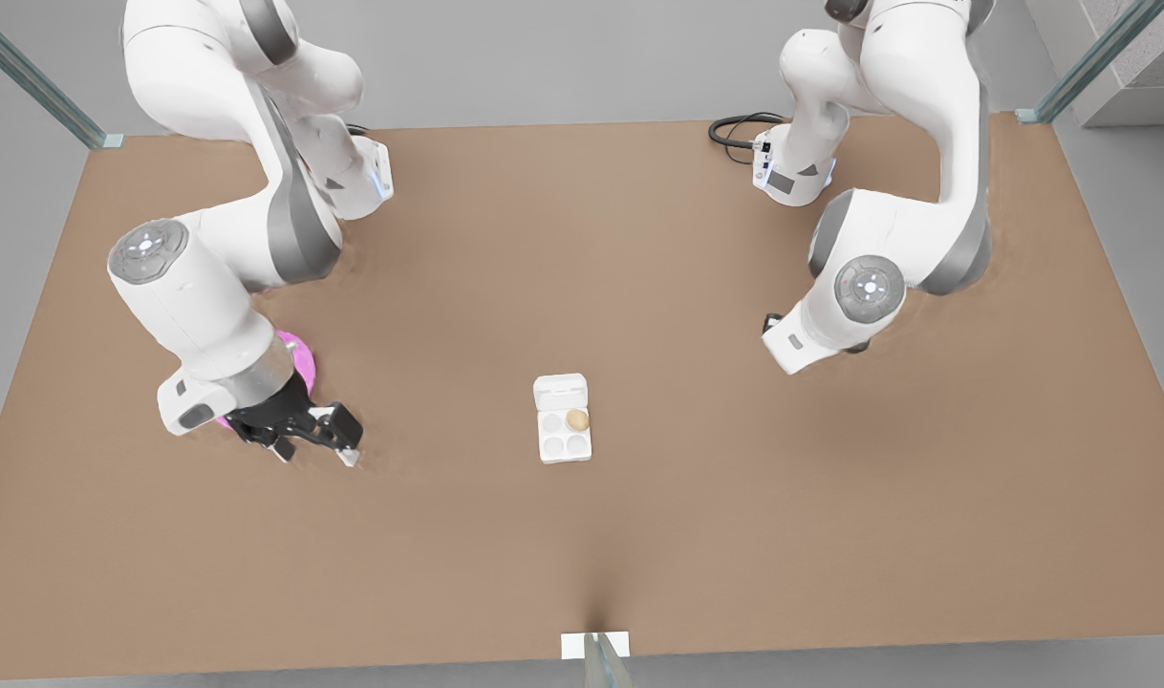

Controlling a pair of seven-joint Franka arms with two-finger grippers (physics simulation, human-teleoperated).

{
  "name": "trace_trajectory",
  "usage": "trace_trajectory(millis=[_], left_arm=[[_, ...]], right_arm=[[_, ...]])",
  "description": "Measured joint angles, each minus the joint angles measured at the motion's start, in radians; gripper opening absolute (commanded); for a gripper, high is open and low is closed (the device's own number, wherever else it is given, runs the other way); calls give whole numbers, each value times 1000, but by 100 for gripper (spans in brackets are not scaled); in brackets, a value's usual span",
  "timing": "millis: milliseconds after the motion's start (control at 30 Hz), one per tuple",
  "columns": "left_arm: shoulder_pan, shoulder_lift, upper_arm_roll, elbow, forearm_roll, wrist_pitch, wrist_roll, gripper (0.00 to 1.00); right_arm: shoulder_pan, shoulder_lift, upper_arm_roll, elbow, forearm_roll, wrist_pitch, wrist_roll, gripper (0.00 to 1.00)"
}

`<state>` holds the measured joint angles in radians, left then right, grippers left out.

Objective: Pack egg into the box and close the box lid

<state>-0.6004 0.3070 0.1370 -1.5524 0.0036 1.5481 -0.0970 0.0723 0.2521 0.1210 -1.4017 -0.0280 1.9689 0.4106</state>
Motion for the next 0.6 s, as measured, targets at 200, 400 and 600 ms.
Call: trace_trajectory(millis=[200,400,600], left_arm=[[-384,171,-5,40,-348,19,-307,21],[-375,351,16,53,-461,388,-590,21],[-375,416,19,54,-396,628,-789,21]], right_arm=[[-88,-79,-48,-10,6,-353,-107,100],[-74,-60,-48,1,10,-488,-178,100],[-61,-45,-48,24,15,-537,-230,100]])
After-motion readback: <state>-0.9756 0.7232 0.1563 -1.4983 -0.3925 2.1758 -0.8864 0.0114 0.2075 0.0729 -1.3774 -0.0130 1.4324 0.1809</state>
